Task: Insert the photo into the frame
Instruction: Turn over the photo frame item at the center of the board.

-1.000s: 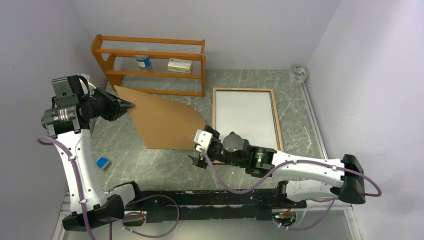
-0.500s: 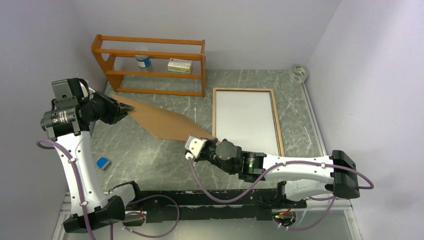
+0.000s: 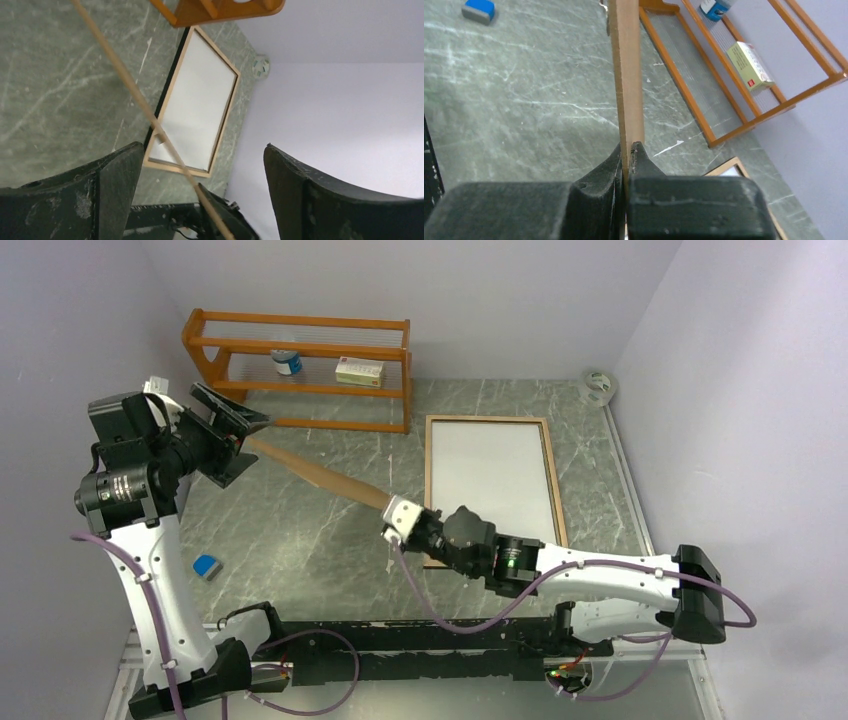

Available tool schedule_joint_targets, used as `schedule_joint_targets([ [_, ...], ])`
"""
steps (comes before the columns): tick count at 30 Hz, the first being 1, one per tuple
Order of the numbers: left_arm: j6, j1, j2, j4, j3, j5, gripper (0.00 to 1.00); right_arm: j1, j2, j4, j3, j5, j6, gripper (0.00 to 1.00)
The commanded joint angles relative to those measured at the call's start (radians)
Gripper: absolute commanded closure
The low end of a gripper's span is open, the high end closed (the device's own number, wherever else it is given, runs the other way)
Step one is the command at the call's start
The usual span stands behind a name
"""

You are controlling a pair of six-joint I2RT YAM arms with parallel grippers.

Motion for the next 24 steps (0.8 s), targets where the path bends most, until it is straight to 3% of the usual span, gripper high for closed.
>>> schedule_joint_targets([
  [1, 0.089, -0.002, -0.012, 0.096, 0.070, -0.055, 0.06, -0.120, -0.047, 0.034, 0.088, -0.171, 0.210, 1.00],
  [9, 0.153, -0.001, -0.047, 0.199, 0.014, -0.075, 0.06, -0.343, -0.014, 0.043, 0.142, -0.399, 0.478, 1.00],
  [24, 0.269, -0.002, -0.119, 0.311, -0.292, -0.072, 0.06, -0.670, -0.019, 0.202, 0.159, -0.856, 1.045, 1.00],
])
